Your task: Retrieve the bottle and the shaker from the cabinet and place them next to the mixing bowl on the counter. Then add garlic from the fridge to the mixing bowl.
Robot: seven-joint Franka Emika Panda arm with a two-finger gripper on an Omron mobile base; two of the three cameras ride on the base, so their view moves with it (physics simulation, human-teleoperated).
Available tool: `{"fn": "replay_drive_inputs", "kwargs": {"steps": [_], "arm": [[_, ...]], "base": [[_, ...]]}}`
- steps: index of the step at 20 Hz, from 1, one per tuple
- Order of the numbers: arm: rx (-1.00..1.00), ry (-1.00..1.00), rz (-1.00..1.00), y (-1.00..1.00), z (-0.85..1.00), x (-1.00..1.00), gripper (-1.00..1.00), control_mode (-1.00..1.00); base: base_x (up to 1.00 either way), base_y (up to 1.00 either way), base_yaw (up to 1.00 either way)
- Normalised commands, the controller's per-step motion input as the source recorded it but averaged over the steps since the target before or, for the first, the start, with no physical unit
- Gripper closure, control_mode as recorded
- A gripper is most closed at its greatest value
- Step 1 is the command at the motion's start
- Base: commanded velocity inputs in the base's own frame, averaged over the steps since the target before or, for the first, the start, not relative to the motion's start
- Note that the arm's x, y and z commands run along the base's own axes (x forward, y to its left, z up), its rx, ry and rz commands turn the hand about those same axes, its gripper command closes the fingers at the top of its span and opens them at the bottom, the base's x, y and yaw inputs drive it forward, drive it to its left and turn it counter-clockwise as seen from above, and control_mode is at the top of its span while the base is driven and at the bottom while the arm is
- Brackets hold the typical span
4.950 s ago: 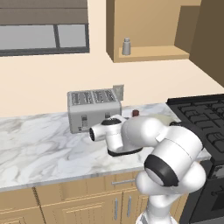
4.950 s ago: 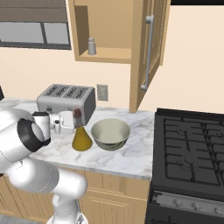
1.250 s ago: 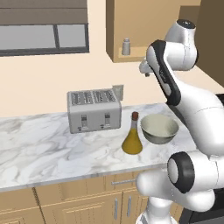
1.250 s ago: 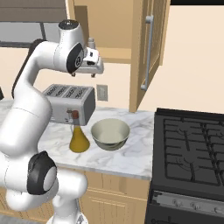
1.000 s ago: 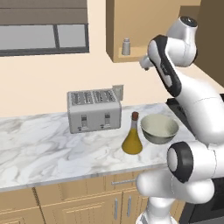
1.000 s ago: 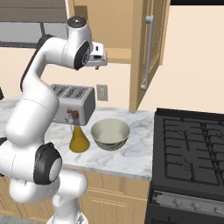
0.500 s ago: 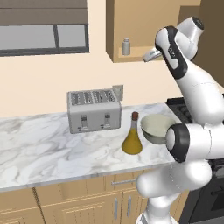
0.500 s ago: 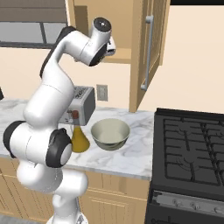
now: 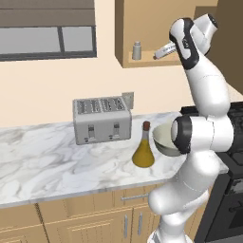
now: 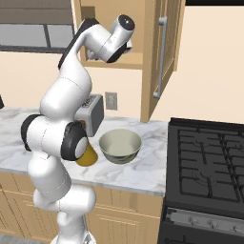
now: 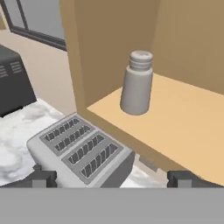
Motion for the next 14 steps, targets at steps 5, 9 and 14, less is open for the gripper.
{"fn": "replay_drive_inputs", "kwargs": {"steps": [5, 9, 14], "arm": [[0.09, 0.0, -0.01, 0.0, 0.0, 0.42, -1.0, -1.0], [0.0, 0.0, 0.0, 0.1, 0.0, 0.27, -1.0, -1.0], [0.0, 0.0, 0.08, 0.07, 0.0, 0.22, -1.0, -1.0]], "base": [[0.0, 0.0, 0.0], [0.0, 0.0, 0.0], [0.0, 0.0, 0.0]]}}
